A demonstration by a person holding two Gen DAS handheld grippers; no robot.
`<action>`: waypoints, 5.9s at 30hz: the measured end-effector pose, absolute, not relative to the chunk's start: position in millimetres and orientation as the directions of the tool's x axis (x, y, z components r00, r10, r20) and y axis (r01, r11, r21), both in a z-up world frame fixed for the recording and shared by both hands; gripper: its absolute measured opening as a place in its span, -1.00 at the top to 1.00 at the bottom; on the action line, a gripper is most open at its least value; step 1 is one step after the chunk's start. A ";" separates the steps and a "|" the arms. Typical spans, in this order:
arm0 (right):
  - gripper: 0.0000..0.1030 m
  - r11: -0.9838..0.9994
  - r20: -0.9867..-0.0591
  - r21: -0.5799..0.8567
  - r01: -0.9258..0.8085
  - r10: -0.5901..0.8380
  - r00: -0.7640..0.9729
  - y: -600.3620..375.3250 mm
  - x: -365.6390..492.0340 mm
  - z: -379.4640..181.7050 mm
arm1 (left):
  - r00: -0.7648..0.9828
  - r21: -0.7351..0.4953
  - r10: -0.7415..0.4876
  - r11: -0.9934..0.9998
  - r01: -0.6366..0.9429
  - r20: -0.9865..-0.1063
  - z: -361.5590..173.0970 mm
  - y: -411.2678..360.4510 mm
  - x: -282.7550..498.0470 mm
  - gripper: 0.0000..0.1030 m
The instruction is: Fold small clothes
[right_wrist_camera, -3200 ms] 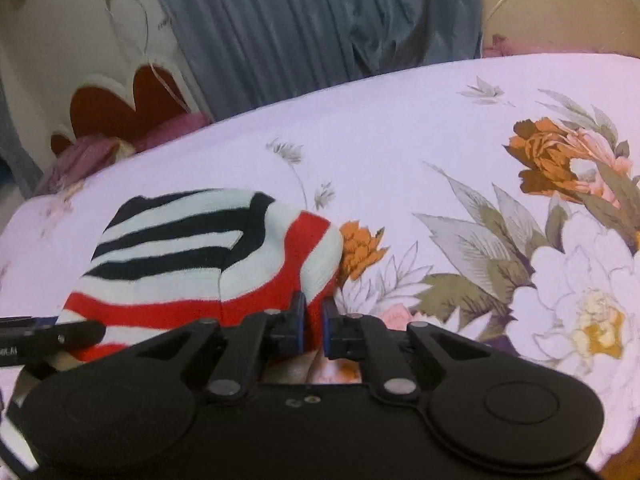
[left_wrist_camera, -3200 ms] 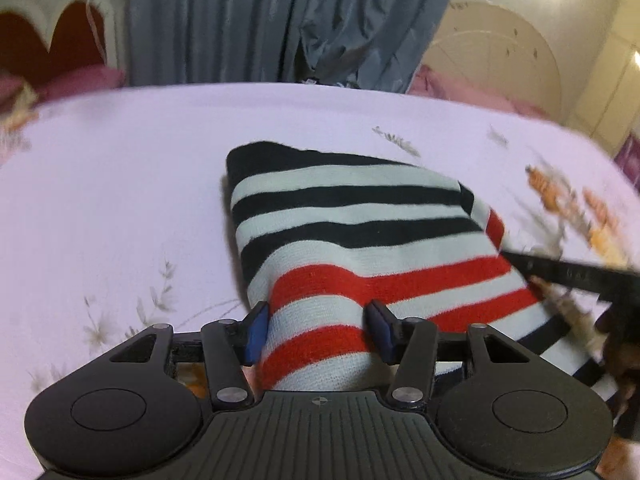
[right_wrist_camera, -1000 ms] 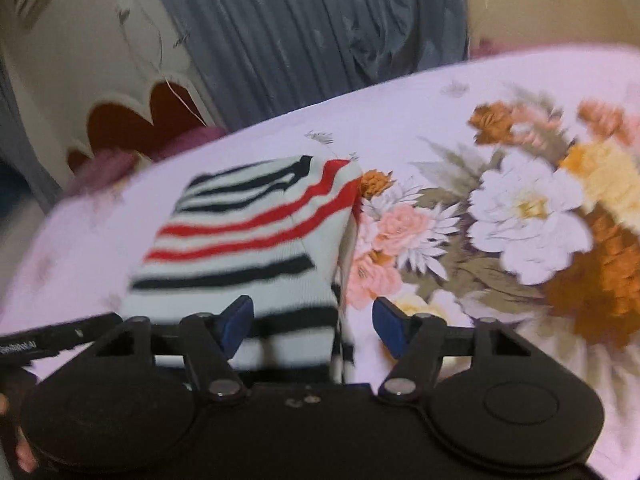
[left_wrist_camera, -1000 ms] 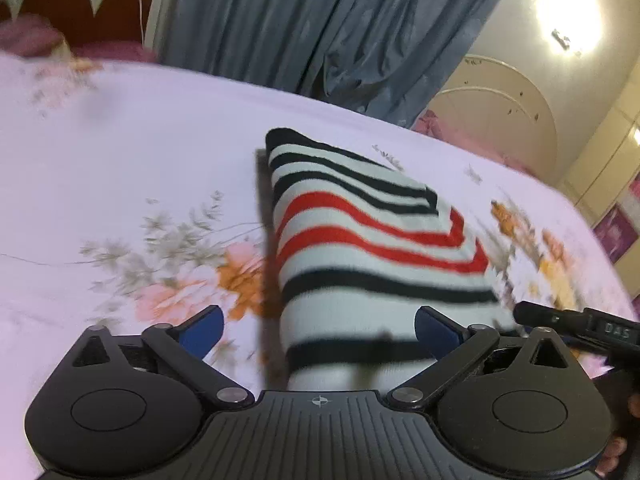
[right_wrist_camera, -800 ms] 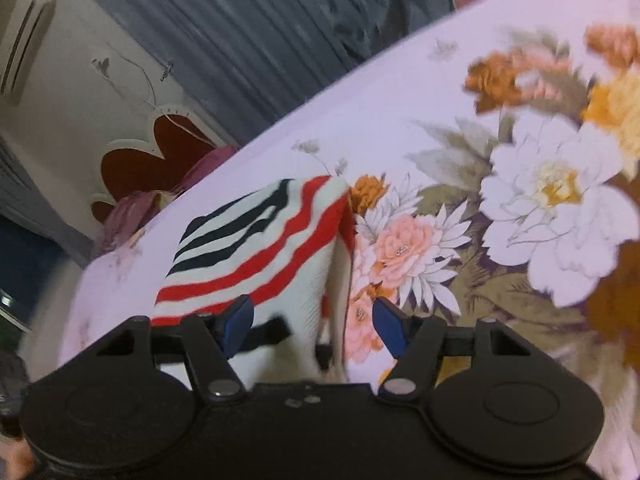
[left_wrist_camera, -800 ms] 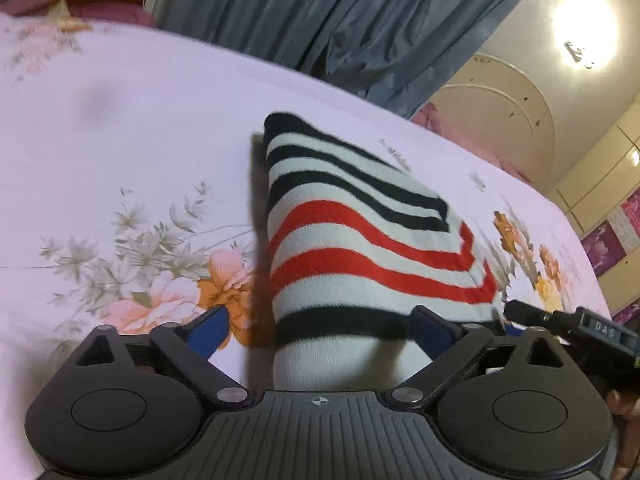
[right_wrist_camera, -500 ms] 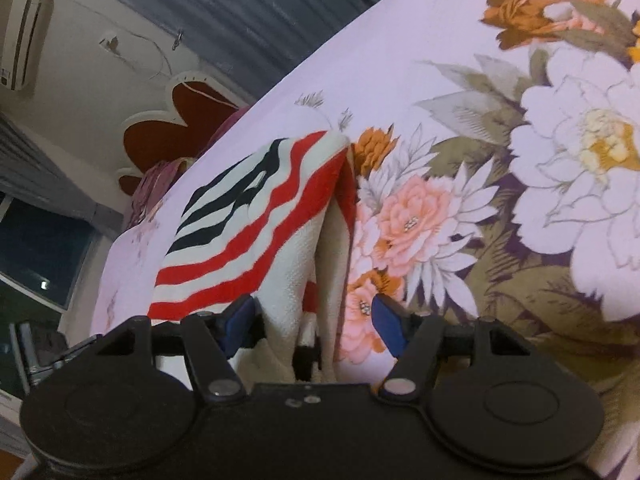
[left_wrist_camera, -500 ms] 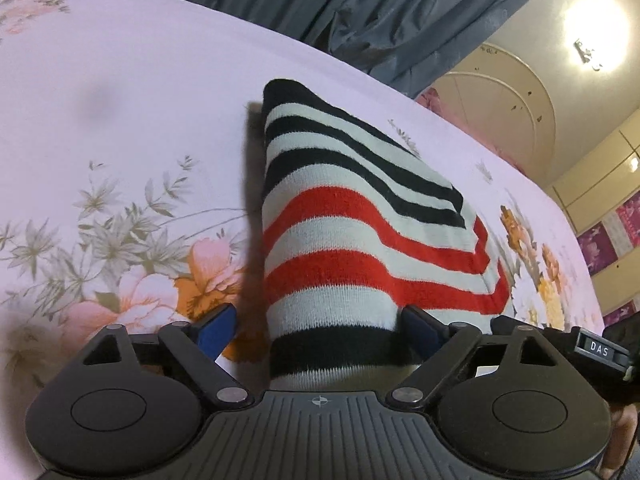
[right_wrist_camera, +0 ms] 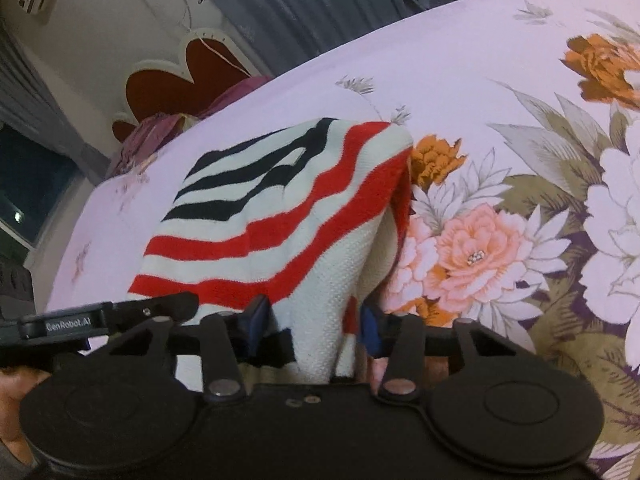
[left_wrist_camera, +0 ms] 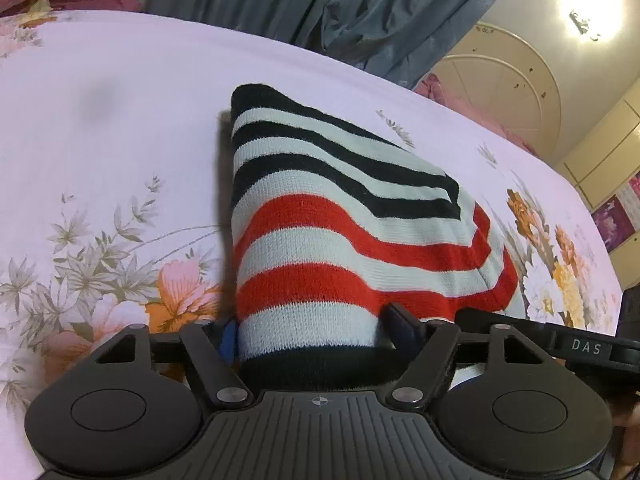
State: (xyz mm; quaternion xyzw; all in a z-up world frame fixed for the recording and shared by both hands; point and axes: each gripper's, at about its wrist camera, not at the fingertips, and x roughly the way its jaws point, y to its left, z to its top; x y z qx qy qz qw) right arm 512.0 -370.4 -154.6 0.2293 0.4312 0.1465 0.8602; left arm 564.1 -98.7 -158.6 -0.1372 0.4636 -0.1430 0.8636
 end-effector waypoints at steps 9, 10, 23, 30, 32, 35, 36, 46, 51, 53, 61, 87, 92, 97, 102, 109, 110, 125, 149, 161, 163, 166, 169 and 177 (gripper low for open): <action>0.36 0.901 -0.670 0.417 -0.120 0.394 0.630 -353.0 500.9 -134.9 | 0.581 -0.306 -0.331 0.941 0.146 -0.743 -140.0 -99.8 550.4 0.04; 0.37 0.903 -0.665 0.411 -0.123 0.389 0.637 -351.3 498.7 -131.3 | 0.585 -0.309 -0.336 0.939 0.149 -0.739 -137.2 -98.4 548.4 0.07; 0.40 0.926 -0.620 0.305 -0.221 0.369 0.692 -250.1 477.3 -76.3 | 0.658 -0.349 -0.367 0.922 0.165 -0.658 -90.7 12.9 496.4 0.11; 0.40 0.911 -0.628 0.314 -0.267 0.410 0.662 -146.6 485.1 -84.3 | 0.660 -0.348 -0.335 0.930 0.117 -0.673 -96.7 123.3 476.5 0.11; 0.40 0.908 -0.628 0.324 -0.266 0.416 0.658 -122.8 490.8 -88.0 | 0.660 -0.354 -0.334 0.929 0.109 -0.673 -99.2 152.8 477.2 0.11; 0.40 0.910 -0.633 0.330 -0.253 0.412 0.656 -93.7 500.8 -96.9 | 0.653 -0.367 -0.345 0.924 0.109 -0.674 -107.9 185.3 480.9 0.10; 0.40 0.911 -0.638 0.331 -0.244 0.407 0.654 -87.5 504.8 -101.6 | 0.650 -0.375 -0.352 0.921 0.109 -0.674 -112.6 194.0 482.6 0.08; 0.40 0.938 -0.713 0.327 -0.111 0.322 0.623 -91.4 516.7 -156.5 | 0.620 -0.430 -0.386 0.899 0.086 -0.683 -164.7 206.8 494.1 -0.05; 0.28 0.943 -0.725 0.317 -0.104 0.312 0.615 -87.3 516.4 -153.6 | 0.609 -0.451 -0.415 0.886 0.103 -0.676 -169.7 213.7 498.8 -0.17; 0.10 0.946 -0.725 0.313 -0.085 0.295 0.622 -86.3 512.3 -147.6 | 0.610 -0.439 -0.403 0.893 0.100 -0.682 -163.8 215.8 496.0 -0.29; 0.71 0.963 -0.678 0.239 -0.126 0.258 0.688 -82.6 490.1 -103.8 | 0.725 -0.280 -0.330 0.940 0.195 -0.604 -103.5 200.7 450.4 0.58; 0.77 0.978 -0.773 0.098 -0.187 0.193 0.605 -50.3 425.0 -127.2 | 0.664 -0.188 -0.223 0.974 0.125 -0.714 -133.0 189.4 380.4 0.58; 0.83 0.981 -0.774 0.083 -0.175 0.175 0.609 -52.9 424.2 -146.6 | 0.663 -0.134 -0.174 0.985 0.111 -0.728 -143.2 182.6 378.9 0.58; 0.83 0.980 -0.772 0.092 -0.178 0.183 0.609 -56.8 424.0 -148.1 | 0.670 -0.122 -0.145 0.989 0.081 -0.728 -145.0 178.4 375.0 0.58; 0.83 0.978 -0.764 0.082 -0.190 0.184 0.618 -57.2 424.5 -152.4 | 0.680 -0.087 -0.113 0.994 0.072 -0.724 -150.7 172.6 373.6 0.58; 0.82 0.980 -0.758 0.054 -0.189 0.164 0.632 -53.9 421.1 -152.8 | 0.685 -0.059 -0.089 0.996 0.068 -0.723 -149.6 167.5 371.5 0.57; 0.82 0.980 -0.759 0.052 -0.190 0.163 0.631 -53.8 421.1 -152.0 | 0.685 -0.057 -0.087 0.996 0.066 -0.724 -148.4 167.2 371.7 0.57; -0.98 0.998 -0.626 0.058 -0.036 0.065 0.777 -92.9 276.9 -67.2 | 0.827 -0.039 -0.023 0.999 0.001 -0.561 -52.8 130.8 226.3 -0.99; -0.98 0.994 -0.511 0.039 -0.101 0.107 0.853 -91.5 118.1 6.1 | 0.909 -0.066 -0.033 0.998 0.006 -0.416 15.5 90.6 56.9 -0.99; -0.98 0.995 -0.497 0.035 -0.088 0.094 0.863 -100.4 110.3 11.4 | 0.910 -0.060 -0.046 0.998 0.024 -0.411 16.4 76.8 55.4 -0.99; -0.98 0.995 -0.498 0.037 -0.087 0.094 0.862 -100.7 110.5 11.5 | 0.910 -0.058 -0.046 0.998 0.024 -0.412 16.4 76.4 55.9 -0.99; -0.98 0.995 -0.497 0.035 -0.090 0.095 0.862 -100.4 110.3 11.0 | 0.909 -0.057 -0.043 0.998 0.021 -0.414 15.9 77.8 57.9 -0.99; -0.98 0.995 -0.498 0.032 -0.095 0.098 0.861 -100.2 111.1 12.7 | 0.910 -0.056 -0.039 0.998 0.017 -0.413 15.8 80.4 59.5 -0.99; -0.98 0.995 -0.502 0.029 -0.095 0.097 0.860 -97.0 114.5 14.2 | 0.910 -0.061 -0.039 0.998 0.015 -0.412 15.0 86.7 65.2 -0.99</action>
